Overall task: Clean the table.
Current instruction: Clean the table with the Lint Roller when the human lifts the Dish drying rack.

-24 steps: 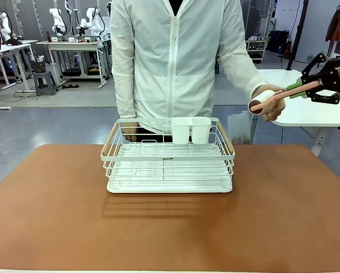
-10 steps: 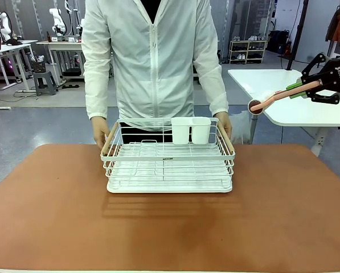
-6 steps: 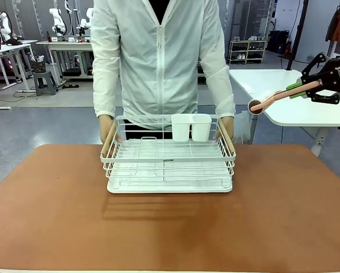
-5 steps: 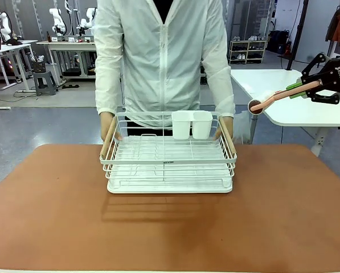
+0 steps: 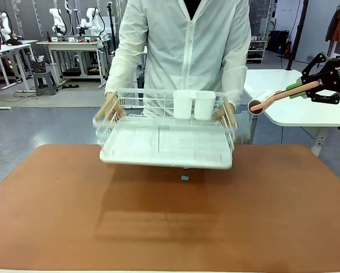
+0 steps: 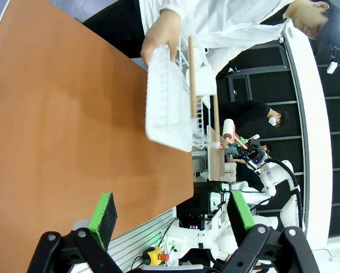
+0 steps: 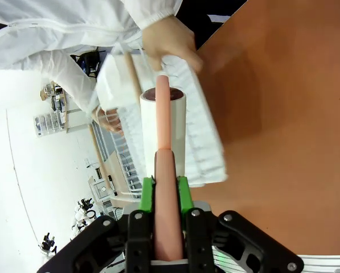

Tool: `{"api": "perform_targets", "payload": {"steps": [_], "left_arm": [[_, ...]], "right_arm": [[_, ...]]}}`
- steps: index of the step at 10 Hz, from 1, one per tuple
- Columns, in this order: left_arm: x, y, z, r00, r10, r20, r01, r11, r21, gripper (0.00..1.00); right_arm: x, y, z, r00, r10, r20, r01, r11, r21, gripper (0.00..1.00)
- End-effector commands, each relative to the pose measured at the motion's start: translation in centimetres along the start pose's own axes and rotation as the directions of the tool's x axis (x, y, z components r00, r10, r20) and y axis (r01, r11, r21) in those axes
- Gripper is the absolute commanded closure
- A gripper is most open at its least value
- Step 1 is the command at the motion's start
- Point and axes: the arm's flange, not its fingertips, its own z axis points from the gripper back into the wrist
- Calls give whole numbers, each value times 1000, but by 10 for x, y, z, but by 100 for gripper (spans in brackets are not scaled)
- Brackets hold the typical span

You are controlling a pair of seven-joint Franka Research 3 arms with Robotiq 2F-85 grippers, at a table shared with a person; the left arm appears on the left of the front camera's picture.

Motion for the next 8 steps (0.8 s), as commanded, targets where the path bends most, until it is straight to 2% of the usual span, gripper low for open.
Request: {"api": "perform_targets", "payload": {"steps": [1, 8], "left_arm": [[-1, -1, 3, 1000, -5, 7, 5, 1000, -8, 0], [-1, -1, 3, 1000, -5, 7, 5, 1000, -8, 0]], "right_arm": [[-1, 1, -1, 1000, 4, -2, -4, 1000, 0, 100], [-1, 1, -1, 1000, 4, -2, -4, 1000, 0, 100]]}}
